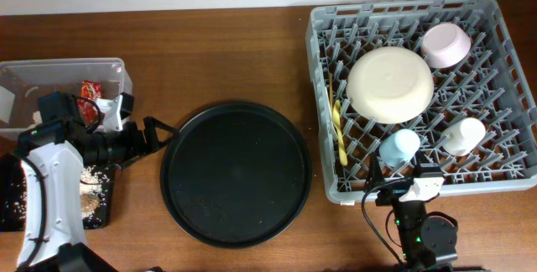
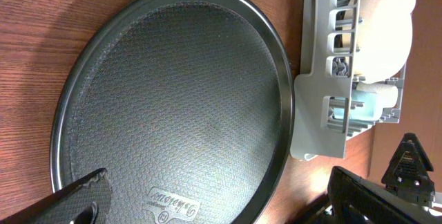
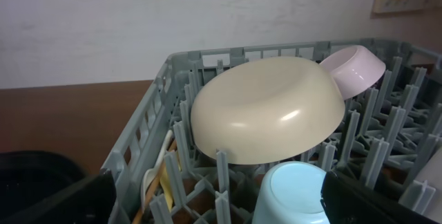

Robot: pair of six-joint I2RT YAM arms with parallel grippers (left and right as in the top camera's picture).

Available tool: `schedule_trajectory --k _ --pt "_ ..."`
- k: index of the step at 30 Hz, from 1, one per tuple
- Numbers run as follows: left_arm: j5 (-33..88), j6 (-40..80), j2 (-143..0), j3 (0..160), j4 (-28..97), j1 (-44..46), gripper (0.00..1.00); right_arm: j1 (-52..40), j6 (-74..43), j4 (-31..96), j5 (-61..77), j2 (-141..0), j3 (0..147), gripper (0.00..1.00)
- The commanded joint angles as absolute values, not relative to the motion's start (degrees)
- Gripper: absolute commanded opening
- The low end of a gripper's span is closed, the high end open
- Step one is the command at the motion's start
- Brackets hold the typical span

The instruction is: Sort waste into correct bins and load items into the dishwasher rack

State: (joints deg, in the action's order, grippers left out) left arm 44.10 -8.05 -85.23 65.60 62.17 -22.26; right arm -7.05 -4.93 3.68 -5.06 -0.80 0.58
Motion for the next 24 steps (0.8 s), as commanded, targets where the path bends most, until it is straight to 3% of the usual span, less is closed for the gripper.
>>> schedule_trajectory --k 1,20,24 --pt "44.47 -8.21 -85.38 66.26 62.22 -22.57 0.99 -6.57 -4.27 4.27 -4.73 -0.25 0.32 0.98" --pt "44.42 -8.21 -85.36 66.19 62.26 -22.55 1.0 -6.68 -4.29 4.27 -4.73 -0.25 0.32 0.98" --pt "35.29 -8.21 -82.04 66.04 62.24 -22.28 0.99 -6.68 -4.29 4.27 -4.73 -0.25 0.32 0.98"
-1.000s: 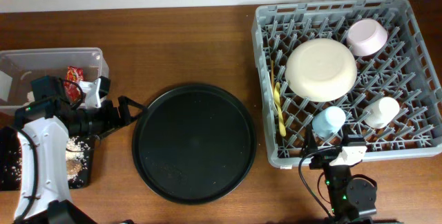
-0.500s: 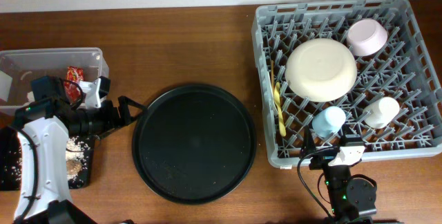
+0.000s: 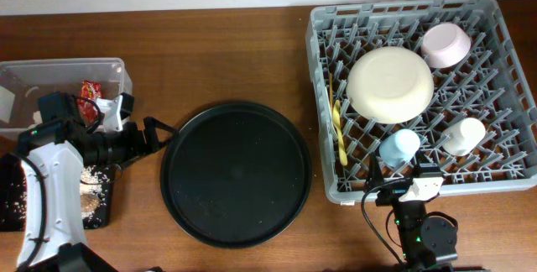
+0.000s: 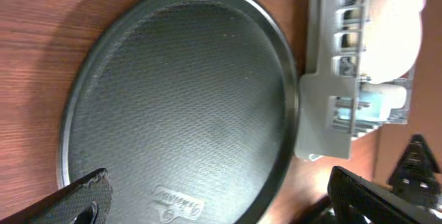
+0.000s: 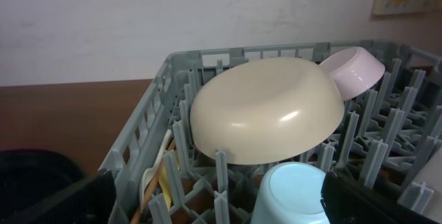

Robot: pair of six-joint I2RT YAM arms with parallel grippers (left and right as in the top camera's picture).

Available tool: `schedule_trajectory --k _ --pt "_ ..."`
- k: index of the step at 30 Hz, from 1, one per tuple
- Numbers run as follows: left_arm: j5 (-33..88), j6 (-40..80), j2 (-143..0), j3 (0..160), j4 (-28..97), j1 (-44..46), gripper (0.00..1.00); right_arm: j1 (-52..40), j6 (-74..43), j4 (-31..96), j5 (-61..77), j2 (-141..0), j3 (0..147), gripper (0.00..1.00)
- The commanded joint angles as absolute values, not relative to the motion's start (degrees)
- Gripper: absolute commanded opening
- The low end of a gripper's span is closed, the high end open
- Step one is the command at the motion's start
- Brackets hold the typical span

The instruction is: Sort waste into correct bins and load items into the dishwasher rack

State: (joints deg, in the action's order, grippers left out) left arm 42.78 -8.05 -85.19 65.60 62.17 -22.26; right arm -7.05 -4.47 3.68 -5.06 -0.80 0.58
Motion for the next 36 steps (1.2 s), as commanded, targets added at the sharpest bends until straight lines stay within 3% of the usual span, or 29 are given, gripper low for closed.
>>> schedule_trajectory --k 1,6,16,21,30,36 --pt "31.48 -8.21 -80.16 66.04 62.24 -21.78 1.0 -6.68 -4.29 4.27 -4.73 -0.25 0.32 0.98" --pt "13.69 -8.21 -59.53 66.04 62.24 -11.05 1.0 -6.68 -4.29 4.27 -4.73 -0.25 0.32 0.98" --pt "13.65 -8.25 -27.31 64.49 62.26 0.32 0.99 -6.68 -4.29 4.27 -4.73 -0.25 0.32 0.98" --pt "14.41 -8.19 -17.65 49.98 58.76 0.75 0.99 -6.68 -4.29 4.27 -4.75 -0.25 0.32 0.98" --pt "24.47 -8.19 -5.54 11.97 1.76 0.75 0.99 -6.68 -4.29 4.27 -4.73 -0.25 0.32 0.98" --pt "22.63 -8.19 -0.27 1.34 -3.64 0.78 0.99 -6.68 -4.29 4.27 -4.73 -0.25 0.32 0.98"
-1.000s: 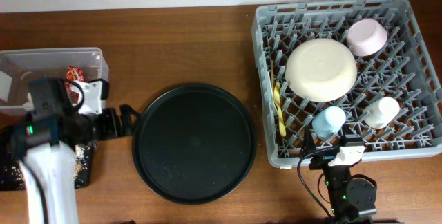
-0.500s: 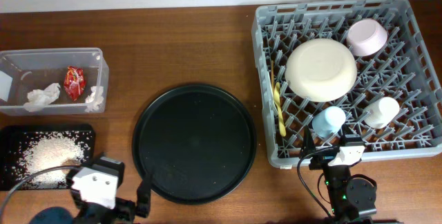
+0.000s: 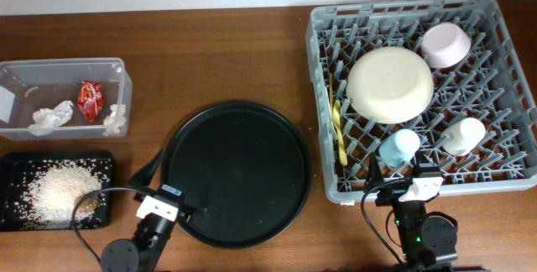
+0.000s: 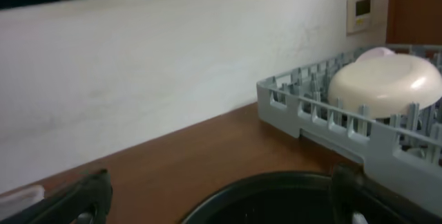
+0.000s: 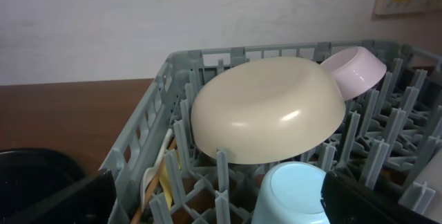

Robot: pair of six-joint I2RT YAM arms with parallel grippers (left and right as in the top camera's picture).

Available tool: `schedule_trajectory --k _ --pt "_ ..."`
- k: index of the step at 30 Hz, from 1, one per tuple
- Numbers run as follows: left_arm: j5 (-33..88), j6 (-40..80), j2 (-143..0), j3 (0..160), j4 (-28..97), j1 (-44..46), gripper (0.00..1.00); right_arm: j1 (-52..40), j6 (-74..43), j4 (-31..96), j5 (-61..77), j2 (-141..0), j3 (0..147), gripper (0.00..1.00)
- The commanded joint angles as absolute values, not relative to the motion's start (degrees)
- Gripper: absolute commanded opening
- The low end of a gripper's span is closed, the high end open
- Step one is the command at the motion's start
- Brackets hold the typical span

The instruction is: Sort waste into correct bins and load items into the dishwasher rack

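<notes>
The grey dishwasher rack [image 3: 320,96] at the right holds a cream bowl [image 3: 390,84], a pink bowl [image 3: 445,45], a light blue cup [image 3: 399,148], a white cup [image 3: 464,135] and yellow utensils [image 3: 337,121]. The clear bin [image 3: 17,75] at the left contains a red wrapper [image 3: 89,100] and crumpled paper [image 3: 50,117]. Rice [image 3: 54,190] lies in the black rectangular tray [image 3: 13,164]. My left gripper [image 4: 221,207] is open and empty at the front left rim of the round black tray [image 3: 237,171]. My right gripper [image 5: 221,200] is open at the rack's front edge, by the blue cup [image 5: 290,193].
The left wrist view looks low across the wooden table [image 4: 173,162] toward a white wall and the rack's near corner [image 4: 276,96]. Bare wood lies between the bins and the round tray, and behind the tray.
My left arm, which lay over the rice tray and bin with its gripper at the round tray's left rim, now sits at the table's front edge. The bins show fully. The right arm is unchanged.
At both earlier moments my left arm stretched over the rice tray, its open empty gripper pointing at the round tray's left rim. Now it is drawn back to the table's front. The rack's contents and my right gripper stayed as they were.
</notes>
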State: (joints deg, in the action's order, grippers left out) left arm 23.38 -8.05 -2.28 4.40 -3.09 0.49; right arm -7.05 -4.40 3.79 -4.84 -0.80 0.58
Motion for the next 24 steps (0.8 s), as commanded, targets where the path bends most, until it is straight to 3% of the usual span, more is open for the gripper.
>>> schedule_trajectory --k 1,12,15,24 --pt "21.58 -8.19 -0.3 0.51 -3.51 1.08 0.99 -6.68 -4.29 4.27 -4.73 -0.25 0.32 0.98" --pt "2.63 -8.14 -0.3 0.49 4.47 4.4 0.99 -6.68 -4.29 4.27 -4.73 -0.25 0.32 0.98" --pt "0.45 1.58 -0.3 0.49 4.64 4.4 0.99 -6.68 -4.29 4.27 -4.73 -0.25 0.32 0.98" --pt "-0.25 2.15 -0.3 0.51 4.78 4.4 1.0 -6.68 -4.29 4.27 -4.73 -0.25 0.32 0.98"
